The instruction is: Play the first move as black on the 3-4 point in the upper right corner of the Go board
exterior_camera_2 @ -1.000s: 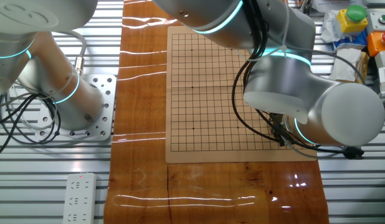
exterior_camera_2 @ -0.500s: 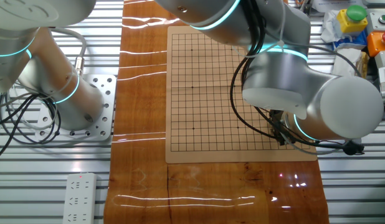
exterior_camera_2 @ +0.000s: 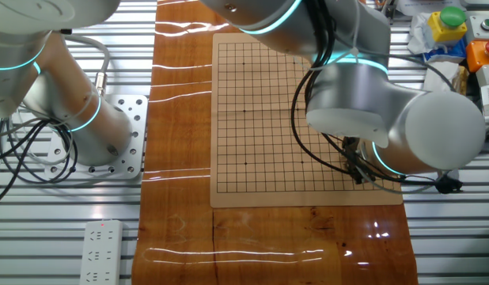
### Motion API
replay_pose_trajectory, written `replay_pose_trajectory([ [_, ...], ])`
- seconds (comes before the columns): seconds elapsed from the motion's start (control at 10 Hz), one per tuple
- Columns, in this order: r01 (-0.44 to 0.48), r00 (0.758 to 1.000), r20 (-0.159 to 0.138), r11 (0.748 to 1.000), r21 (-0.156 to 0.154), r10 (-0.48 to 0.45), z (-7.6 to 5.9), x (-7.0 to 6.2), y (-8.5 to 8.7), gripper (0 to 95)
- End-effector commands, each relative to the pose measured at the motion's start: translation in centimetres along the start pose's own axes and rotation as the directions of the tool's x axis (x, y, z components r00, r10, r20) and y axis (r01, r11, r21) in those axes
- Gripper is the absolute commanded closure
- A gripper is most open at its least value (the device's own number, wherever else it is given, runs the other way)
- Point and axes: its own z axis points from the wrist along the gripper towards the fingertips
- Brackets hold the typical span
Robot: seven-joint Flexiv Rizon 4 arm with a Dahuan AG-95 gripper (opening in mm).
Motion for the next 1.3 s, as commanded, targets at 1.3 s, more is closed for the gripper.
replay_pose_trajectory([
  [1.3, 0.031, 1.0, 0.0, 0.999, 0.03, -0.031, -0.05, 0.07, -0.19, 76.0],
])
